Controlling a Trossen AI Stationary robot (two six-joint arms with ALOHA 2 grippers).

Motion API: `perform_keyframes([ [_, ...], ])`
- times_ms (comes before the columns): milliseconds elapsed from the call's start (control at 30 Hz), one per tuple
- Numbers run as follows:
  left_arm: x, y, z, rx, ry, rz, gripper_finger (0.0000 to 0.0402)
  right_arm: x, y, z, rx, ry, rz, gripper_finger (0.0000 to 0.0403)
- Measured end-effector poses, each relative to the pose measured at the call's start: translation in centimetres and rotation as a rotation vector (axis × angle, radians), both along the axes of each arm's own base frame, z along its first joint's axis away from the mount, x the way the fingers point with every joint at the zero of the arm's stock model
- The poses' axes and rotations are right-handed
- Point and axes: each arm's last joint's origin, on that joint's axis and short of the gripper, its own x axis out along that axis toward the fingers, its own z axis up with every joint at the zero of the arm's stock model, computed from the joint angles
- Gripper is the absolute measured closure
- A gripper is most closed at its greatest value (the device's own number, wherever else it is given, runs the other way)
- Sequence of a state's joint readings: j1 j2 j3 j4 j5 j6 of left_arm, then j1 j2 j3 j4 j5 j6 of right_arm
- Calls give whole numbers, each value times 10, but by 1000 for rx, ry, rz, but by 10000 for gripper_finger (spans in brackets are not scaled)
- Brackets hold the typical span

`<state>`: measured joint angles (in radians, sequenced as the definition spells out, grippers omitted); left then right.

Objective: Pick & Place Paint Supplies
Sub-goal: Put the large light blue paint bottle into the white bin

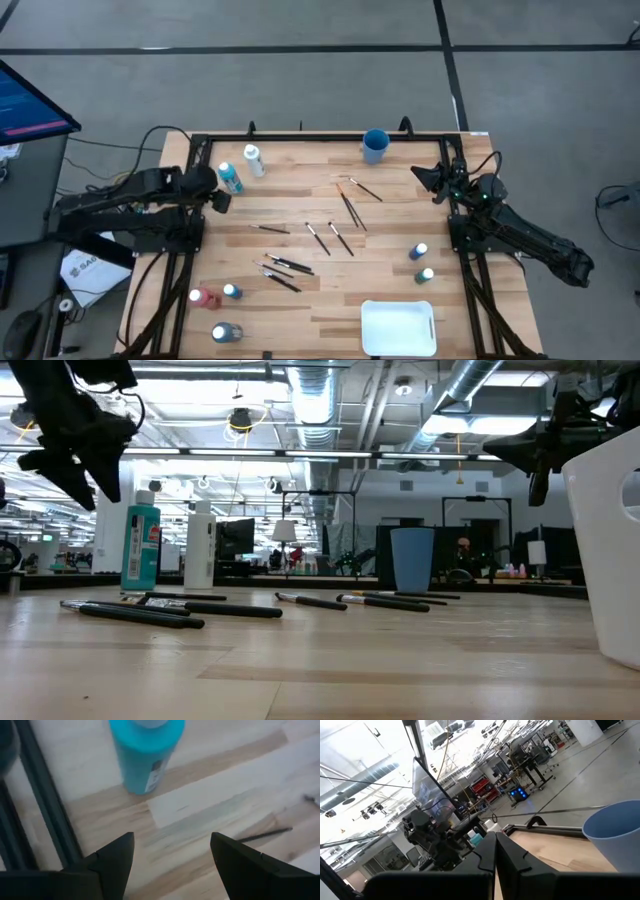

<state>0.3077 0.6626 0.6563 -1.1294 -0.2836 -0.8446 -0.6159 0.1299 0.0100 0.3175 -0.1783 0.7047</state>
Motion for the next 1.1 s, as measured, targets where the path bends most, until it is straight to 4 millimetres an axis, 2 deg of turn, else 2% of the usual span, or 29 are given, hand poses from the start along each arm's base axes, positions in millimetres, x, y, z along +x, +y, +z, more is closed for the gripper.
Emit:
perform_keyframes([
  [100,7,0,4,41,-69,-28,147,0,0,0,-3,2,-1,403],
  [267,23,-5,22,234,-290,-78,147,0,0,0,-1,3,-9,403],
  [367,24,-11,22,295,-298,-46,147,0,0,0,-1,4,-9,403],
  [600,27,-42,8,195,-374,-147,147,0,-1,0,4,1,-38,403],
  [767,20,-58,4,138,-351,-240,147,-1,-2,-1,8,5,-59,403],
  [933,12,-56,-2,212,-297,-149,147,-1,-2,-2,20,17,-78,403],
  [1100,14,-54,-6,307,-241,-110,147,-1,-2,-2,21,16,-79,403],
])
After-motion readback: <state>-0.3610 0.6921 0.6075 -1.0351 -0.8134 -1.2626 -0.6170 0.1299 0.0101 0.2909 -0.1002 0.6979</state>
